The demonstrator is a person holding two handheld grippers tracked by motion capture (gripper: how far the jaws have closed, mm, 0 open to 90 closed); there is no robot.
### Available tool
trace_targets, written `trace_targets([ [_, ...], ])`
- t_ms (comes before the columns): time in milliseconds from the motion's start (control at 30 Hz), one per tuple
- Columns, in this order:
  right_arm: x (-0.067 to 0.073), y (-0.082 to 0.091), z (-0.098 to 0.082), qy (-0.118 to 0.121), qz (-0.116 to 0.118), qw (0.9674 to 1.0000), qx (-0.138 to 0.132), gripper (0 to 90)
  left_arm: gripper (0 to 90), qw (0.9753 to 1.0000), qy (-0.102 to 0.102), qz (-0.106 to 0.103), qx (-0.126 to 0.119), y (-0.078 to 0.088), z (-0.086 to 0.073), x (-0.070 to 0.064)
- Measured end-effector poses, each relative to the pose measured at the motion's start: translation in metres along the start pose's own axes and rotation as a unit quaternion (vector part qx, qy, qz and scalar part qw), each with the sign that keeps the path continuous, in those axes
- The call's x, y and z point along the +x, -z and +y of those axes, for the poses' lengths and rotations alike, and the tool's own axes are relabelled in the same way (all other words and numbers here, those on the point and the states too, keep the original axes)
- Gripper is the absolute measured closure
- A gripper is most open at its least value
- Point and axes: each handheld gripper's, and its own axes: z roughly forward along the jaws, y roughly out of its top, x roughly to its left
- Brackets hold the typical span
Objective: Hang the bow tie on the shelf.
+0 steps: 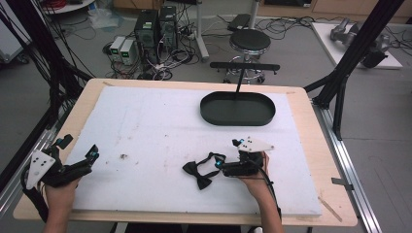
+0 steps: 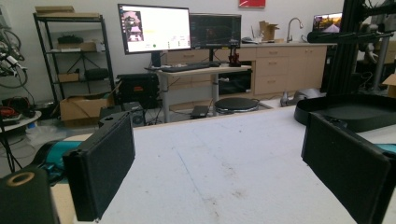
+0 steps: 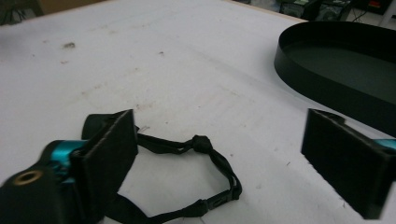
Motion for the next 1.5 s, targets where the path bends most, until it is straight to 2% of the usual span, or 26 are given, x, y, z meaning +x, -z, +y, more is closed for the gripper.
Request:
trace_targets([
  [100,-0.004,-0.006,-0.002,0.002,-0.001,1.0000,0.008,16.2,10.1,1.0000,0.000,-0.001,0.000,0.000,0.000,0.000],
  [167,-0.006,-0.011,-0.004,-0.006,-0.006,0.9996,0.027,18.2,10.1,1.0000,-0.001,-0.002,0.002,0.000,0.000,-0.001],
  [233,-0.009,-0.016,-0.007,-0.003,-0.015,0.9989,0.046,21.0,10.1,1.0000,-0.001,-0.002,0.002,0.000,0.000,-0.001],
  [300,-0.008,-0.018,-0.008,-0.001,-0.018,0.9986,0.050,23.6,10.1,1.0000,-0.001,-0.003,0.002,0.000,0.000,-0.001],
  [333,-0.007,-0.021,-0.008,0.000,-0.022,0.9981,0.057,29.7,10.1,1.0000,-0.001,-0.002,0.001,0.000,0.000,-0.001],
  [500,-0.009,-0.027,-0.013,-0.006,-0.024,0.9953,0.093,42.2,10.1,1.0000,-0.002,-0.002,-0.002,0.000,0.002,-0.001],
  [667,-0.010,-0.028,-0.013,-0.007,-0.018,0.9944,0.104,56.3,10.1,1.0000,-0.002,-0.002,-0.004,0.000,0.003,-0.002],
  [733,-0.010,-0.029,-0.013,-0.012,-0.018,0.9934,0.113,56.8,10.1,1.0000,-0.003,-0.001,-0.004,0.001,0.003,-0.001],
  [833,-0.009,-0.032,-0.012,-0.005,-0.022,0.9913,0.130,58.8,10.1,1.0000,-0.003,0.000,-0.005,0.001,0.003,-0.001],
  [1167,-0.007,-0.032,-0.012,-0.007,-0.013,0.9913,0.131,85.2,10.1,1.0000,-0.002,0.002,-0.004,0.003,0.002,0.000],
  [1300,-0.003,-0.031,-0.011,0.009,-0.025,0.9914,0.128,86.3,10.1,1.0000,-0.003,0.004,-0.005,0.004,0.002,0.001],
  [1433,0.001,-0.025,-0.007,0.014,-0.031,0.9945,0.099,86.3,10.1,1.0000,-0.003,0.008,-0.003,0.005,0.001,0.002],
  [1500,0.002,-0.021,-0.004,0.012,-0.046,0.9955,0.082,86.3,10.1,1.0000,-0.004,0.008,-0.002,0.006,0.001,0.002],
])
